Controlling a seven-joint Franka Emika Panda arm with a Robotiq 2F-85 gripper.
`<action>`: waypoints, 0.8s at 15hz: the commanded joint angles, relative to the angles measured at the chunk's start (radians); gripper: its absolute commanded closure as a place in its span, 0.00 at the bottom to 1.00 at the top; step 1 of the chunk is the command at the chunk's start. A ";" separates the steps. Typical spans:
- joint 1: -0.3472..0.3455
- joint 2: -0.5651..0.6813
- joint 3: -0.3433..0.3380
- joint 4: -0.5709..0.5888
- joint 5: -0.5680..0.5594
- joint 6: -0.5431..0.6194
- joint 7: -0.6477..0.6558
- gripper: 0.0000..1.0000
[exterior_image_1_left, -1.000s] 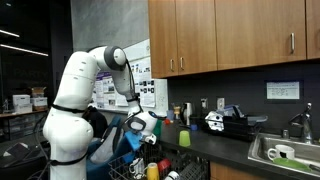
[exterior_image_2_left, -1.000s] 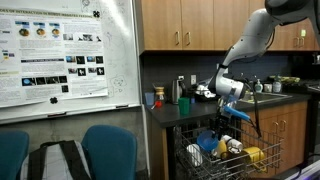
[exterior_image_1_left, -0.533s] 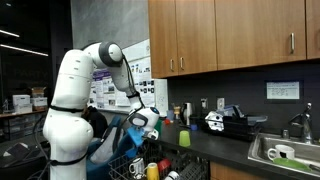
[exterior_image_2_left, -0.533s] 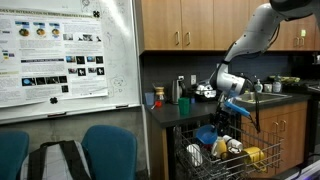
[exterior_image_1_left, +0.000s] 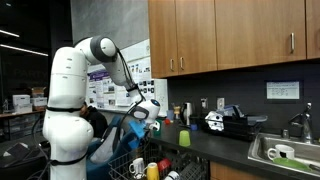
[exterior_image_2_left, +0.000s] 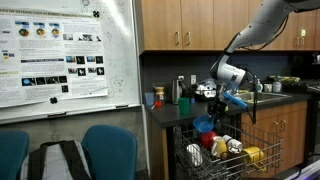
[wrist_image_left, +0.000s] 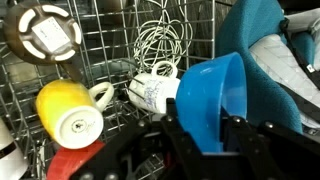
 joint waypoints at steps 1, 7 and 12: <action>0.030 -0.053 -0.020 0.020 -0.003 -0.036 0.017 0.88; 0.061 -0.074 -0.020 0.093 -0.004 -0.085 0.032 0.88; 0.088 -0.032 -0.013 0.165 0.008 -0.108 0.045 0.88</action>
